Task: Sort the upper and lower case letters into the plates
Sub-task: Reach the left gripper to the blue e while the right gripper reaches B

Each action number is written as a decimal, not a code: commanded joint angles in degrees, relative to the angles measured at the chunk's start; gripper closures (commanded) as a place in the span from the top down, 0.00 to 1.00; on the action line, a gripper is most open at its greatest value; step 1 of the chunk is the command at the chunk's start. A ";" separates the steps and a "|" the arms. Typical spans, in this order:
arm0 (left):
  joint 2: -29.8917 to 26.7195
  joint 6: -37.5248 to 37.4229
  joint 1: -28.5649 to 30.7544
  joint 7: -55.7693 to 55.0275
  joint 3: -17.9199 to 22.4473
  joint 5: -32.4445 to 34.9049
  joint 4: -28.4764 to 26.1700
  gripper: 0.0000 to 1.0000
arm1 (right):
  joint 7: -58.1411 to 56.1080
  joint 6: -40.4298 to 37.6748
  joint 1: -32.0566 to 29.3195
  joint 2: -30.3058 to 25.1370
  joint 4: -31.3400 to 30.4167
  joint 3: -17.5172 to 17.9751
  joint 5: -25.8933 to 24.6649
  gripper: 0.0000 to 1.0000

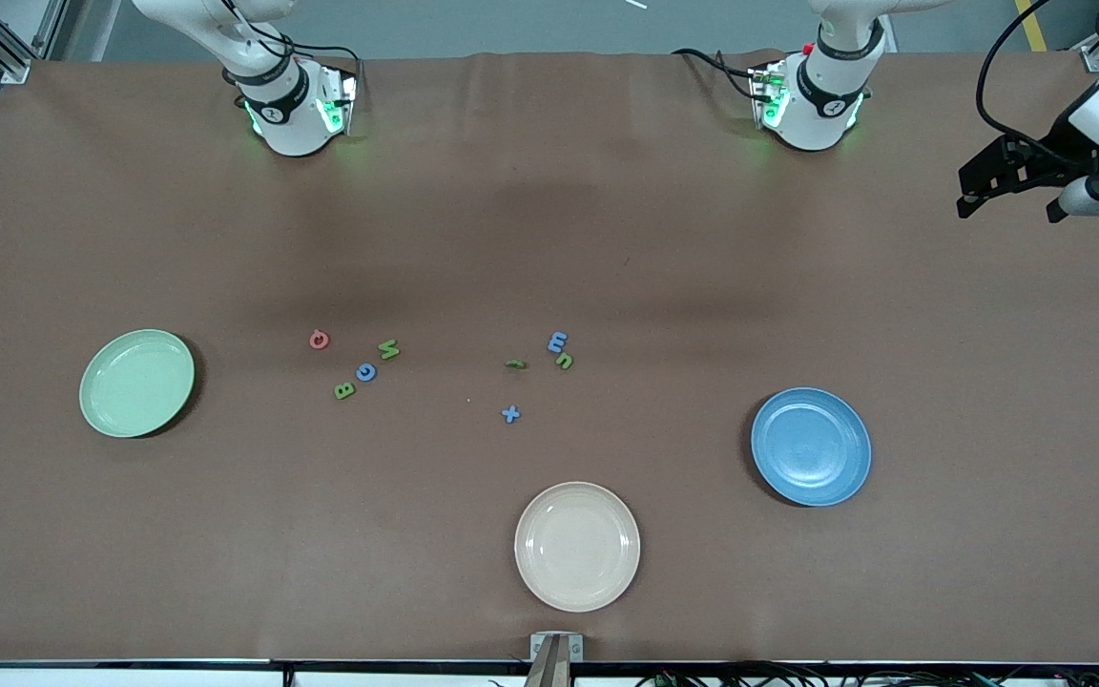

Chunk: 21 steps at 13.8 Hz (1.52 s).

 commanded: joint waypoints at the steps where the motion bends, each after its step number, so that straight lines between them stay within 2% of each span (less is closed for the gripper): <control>1: 0.38 -0.15 -0.13 -0.44 -0.74 1.01 0.95 1.00 | -0.41 -0.48 -0.28 0.14 0.71 0.15 -0.66 1.00; 5: 3.53 -0.06 -0.57 -0.44 -1.88 1.36 3.31 1.00 | -0.41 -0.48 -0.28 0.14 0.71 0.15 -0.67 1.00; 7: 7.21 0.99 -0.83 -0.88 -5.99 1.36 3.32 1.00 | -0.41 -0.48 -0.36 0.14 0.71 0.15 -0.58 1.00; 10: 15.64 9.32 -2.23 -7.44 -12.33 1.45 3.22 1.00 | -0.24 -0.21 -0.54 0.14 0.71 0.06 -0.05 1.00; 13: 24.44 18.55 -9.51 -19.64 -13.04 5.64 3.23 1.00 | 0.11 0.14 -0.10 2.15 0.62 0.15 0.82 1.00; 16: 33.40 24.71 -18.48 -40.19 -13.05 11.71 4.19 1.00 | 0.20 1.01 0.43 5.84 0.71 0.41 6.61 1.00; 19: 44.81 26.75 -26.47 -53.85 -12.52 14.18 11.99 0.99 | 1.60 4.18 0.08 11.02 0.62 0.32 14.16 1.00; 21: 48.97 31.02 -28.87 -55.37 -12.52 15.33 12.99 0.98 | 7.99 5.15 0.42 12.09 0.62 0.24 16.73 1.00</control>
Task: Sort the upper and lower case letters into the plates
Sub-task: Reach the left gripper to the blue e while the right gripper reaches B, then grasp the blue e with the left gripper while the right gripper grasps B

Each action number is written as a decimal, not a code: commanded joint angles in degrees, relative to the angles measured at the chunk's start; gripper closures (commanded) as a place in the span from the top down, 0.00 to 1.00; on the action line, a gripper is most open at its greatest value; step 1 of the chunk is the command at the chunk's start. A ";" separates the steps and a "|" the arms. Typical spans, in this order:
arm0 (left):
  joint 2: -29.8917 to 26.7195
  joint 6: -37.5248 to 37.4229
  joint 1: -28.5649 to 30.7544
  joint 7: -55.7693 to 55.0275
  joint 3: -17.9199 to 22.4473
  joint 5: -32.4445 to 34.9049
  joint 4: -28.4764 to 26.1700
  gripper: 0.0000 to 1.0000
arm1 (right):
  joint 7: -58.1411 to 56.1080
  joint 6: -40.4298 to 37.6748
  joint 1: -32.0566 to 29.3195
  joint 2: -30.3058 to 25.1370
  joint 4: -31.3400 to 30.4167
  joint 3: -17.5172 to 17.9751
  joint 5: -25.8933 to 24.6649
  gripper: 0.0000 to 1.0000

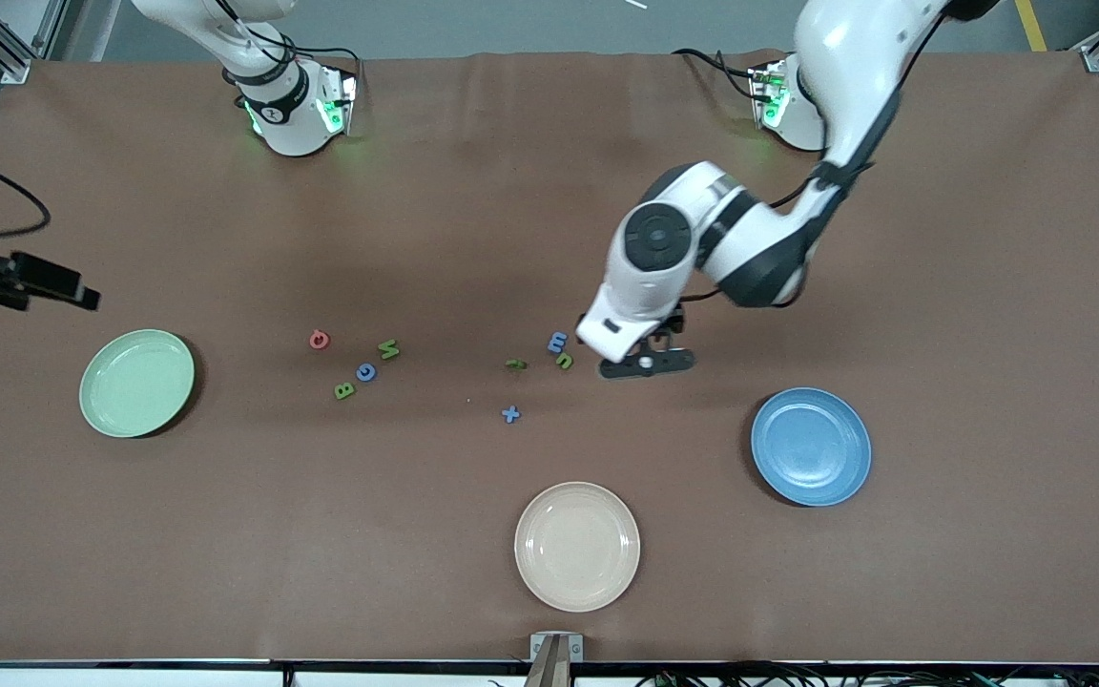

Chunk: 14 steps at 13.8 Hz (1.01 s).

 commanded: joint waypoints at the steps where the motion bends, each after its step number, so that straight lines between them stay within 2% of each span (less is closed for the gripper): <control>1: 6.73 6.29 -2.95 -1.75 0.33 1.63 4.32 0.98 | 9.60 1.69 0.47 1.32 0.71 -0.10 2.83 1.00; 3: 10.24 9.66 -5.50 -1.75 0.59 2.51 4.32 0.90 | 23.03 7.65 4.93 3.42 0.37 -0.19 1.70 1.00; 6: 12.01 10.99 -8.32 -2.45 2.35 3.56 4.32 0.86 | 30.20 9.53 11.61 3.78 -3.05 -0.10 -5.40 1.00; 7: 12.71 11.07 -8.76 -2.54 2.53 4.26 4.32 0.78 | 36.30 10.13 14.77 4.57 -5.50 -0.19 -7.43 1.00; 9: 13.33 11.08 -9.02 -2.80 2.53 4.88 4.23 0.75 | 47.66 15.99 16.21 5.46 -12.08 -0.01 -7.10 1.00; 11: 14.03 12.30 -9.03 -2.80 2.62 4.97 4.14 0.74 | 49.29 23.46 16.04 5.63 -19.55 -0.01 -5.35 1.00; 12: 14.39 13.00 -9.11 -2.89 2.62 5.06 4.14 0.74 | 49.29 27.50 15.08 5.81 -22.81 -0.10 -2.64 1.00; 14: 14.74 13.27 -9.11 -2.89 2.97 5.32 4.14 0.68 | 49.55 30.78 13.84 8.17 -25.29 -0.10 -0.33 1.00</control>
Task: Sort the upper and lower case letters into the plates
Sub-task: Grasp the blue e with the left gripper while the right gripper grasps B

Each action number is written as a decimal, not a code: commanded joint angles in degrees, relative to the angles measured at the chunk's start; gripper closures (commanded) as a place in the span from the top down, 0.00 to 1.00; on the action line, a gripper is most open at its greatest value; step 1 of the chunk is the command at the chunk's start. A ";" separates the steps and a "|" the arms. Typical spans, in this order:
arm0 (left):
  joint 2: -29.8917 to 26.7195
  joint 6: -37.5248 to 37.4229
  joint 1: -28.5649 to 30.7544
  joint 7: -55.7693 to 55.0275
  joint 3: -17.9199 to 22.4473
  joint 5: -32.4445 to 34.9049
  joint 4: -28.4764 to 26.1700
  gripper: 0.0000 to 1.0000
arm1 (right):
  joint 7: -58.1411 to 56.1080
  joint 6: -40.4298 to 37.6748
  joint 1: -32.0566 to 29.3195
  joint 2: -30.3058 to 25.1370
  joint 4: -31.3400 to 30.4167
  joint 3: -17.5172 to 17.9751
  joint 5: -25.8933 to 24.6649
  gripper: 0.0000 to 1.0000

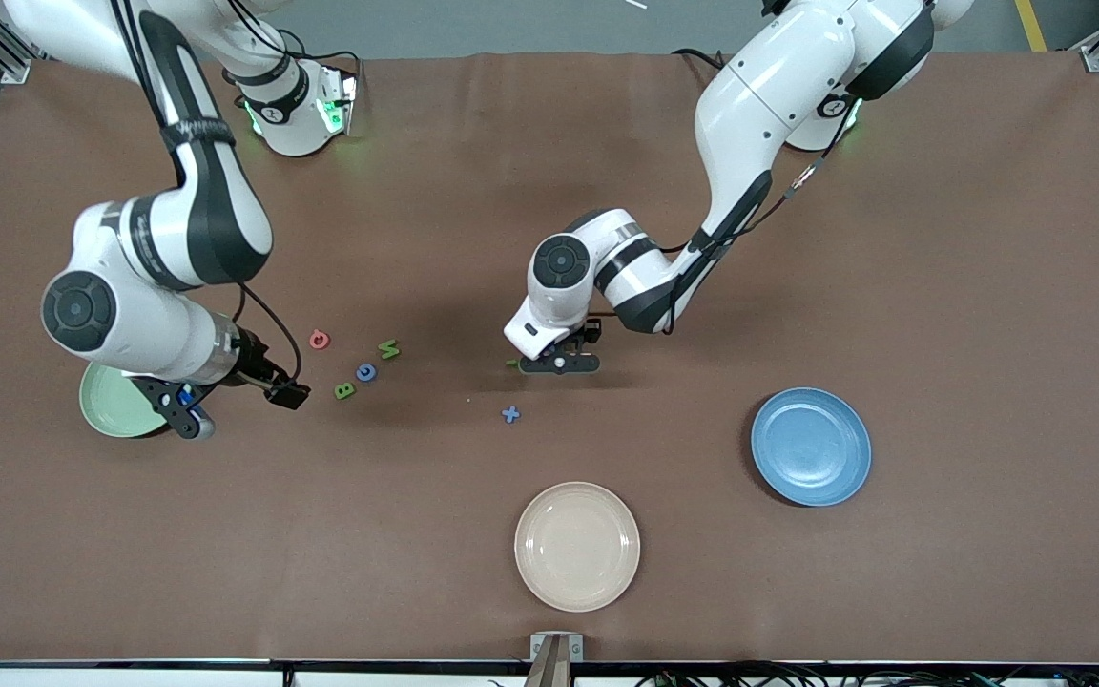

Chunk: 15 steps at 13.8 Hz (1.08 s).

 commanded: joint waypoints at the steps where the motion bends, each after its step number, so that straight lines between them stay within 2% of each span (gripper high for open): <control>1: 1.10 0.69 -0.61 -1.34 0.59 1.53 1.14 0.66 | 2.87 3.96 -1.25 1.38 -4.09 0.27 2.01 1.00; 3: 1.37 0.69 -0.88 -2.65 0.59 1.61 1.14 0.62 | 5.61 11.49 -0.37 3.50 -7.50 0.27 2.01 1.00; 5: 1.28 0.69 -1.05 -3.71 0.59 1.61 0.97 0.51 | 5.70 17.23 1.20 4.56 -10.50 0.27 2.01 1.00; 6: 1.28 0.69 -1.05 -3.80 0.59 1.53 0.79 0.42 | 5.88 17.68 1.47 5.61 -10.34 0.27 2.09 1.00; 9: 0.84 0.60 -0.88 -3.28 0.59 1.70 -0.09 0.07 | 5.97 19.79 2.53 7.81 -10.16 0.27 2.01 1.00; 10: 0.23 -0.10 -0.62 -3.19 0.68 1.70 0.00 0.00 | 5.88 20.23 2.62 8.51 -10.07 0.27 2.01 1.00; 13: -5.64 -5.62 2.62 -2.84 0.59 1.70 0.18 0.00 | 5.88 22.08 2.97 10.18 -9.81 0.27 2.01 0.95; 15: -10.92 -10.28 7.45 1.36 0.15 1.70 -0.35 0.00 | 5.97 22.26 3.93 11.50 -9.02 0.27 2.09 0.85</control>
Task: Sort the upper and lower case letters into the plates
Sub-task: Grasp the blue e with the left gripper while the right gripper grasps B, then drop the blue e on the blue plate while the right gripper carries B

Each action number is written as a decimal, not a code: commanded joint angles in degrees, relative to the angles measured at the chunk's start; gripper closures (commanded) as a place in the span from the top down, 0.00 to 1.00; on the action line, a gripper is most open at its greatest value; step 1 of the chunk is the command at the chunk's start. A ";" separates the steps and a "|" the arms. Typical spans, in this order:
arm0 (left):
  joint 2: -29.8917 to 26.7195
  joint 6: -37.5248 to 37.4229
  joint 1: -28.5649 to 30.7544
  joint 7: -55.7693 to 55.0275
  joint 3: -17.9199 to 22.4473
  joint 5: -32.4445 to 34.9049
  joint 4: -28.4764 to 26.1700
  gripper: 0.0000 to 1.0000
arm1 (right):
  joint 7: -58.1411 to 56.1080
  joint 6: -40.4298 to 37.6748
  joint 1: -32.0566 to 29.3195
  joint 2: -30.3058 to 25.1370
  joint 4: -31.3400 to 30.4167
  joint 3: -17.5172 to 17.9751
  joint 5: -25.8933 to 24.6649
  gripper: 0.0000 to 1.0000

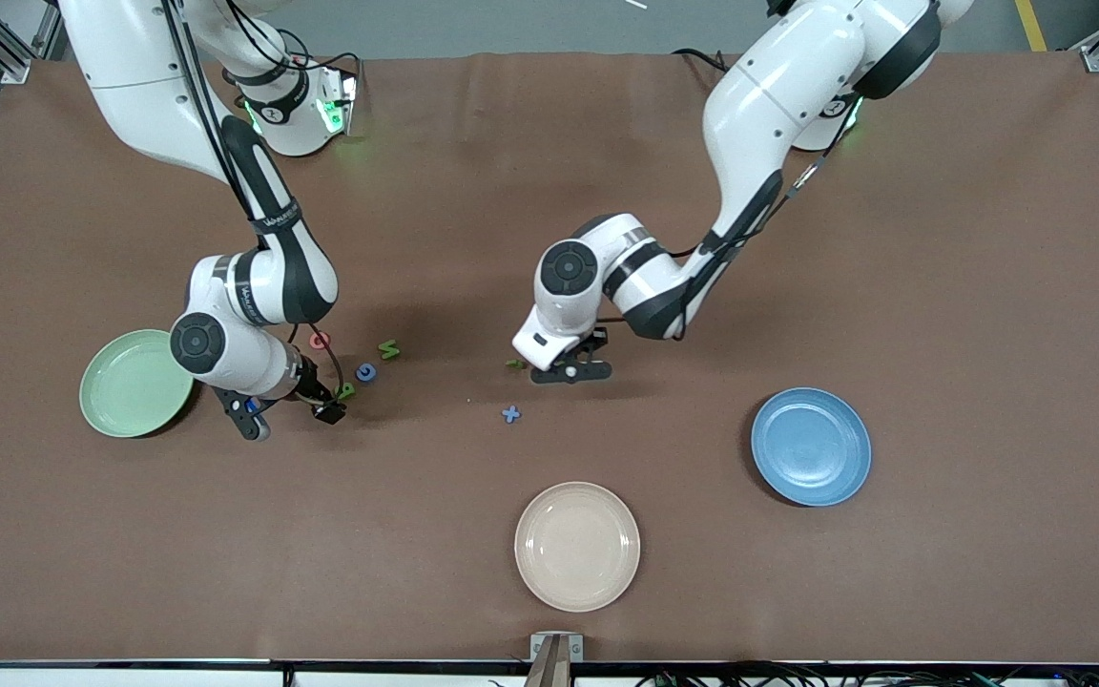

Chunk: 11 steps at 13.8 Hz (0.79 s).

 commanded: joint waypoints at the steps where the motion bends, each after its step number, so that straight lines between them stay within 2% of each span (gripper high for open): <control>1: -9.37 -6.82 7.03 6.60 -0.61 0.95 -3.40 0.00 | 0.74 0.80 1.38 2.03 1.23 -0.21 0.76 0.80; 3: -11.50 -7.19 13.44 14.50 -0.53 1.03 -6.31 0.00 | 1.18 0.71 1.64 2.39 1.32 -0.21 0.76 0.75; 9: -7.91 -0.44 28.83 34.74 -0.09 1.65 -5.96 0.03 | 1.80 0.71 2.43 2.83 1.24 -0.21 0.76 0.53; 10: -6.59 1.23 30.42 35.71 -0.09 2.17 -5.96 0.10 | 1.80 0.71 2.70 2.83 1.24 -0.21 0.76 0.48; 11: -5.53 2.29 31.30 36.25 -0.09 2.87 -5.96 0.33 | 1.80 0.80 2.70 2.83 1.24 -0.21 0.76 0.43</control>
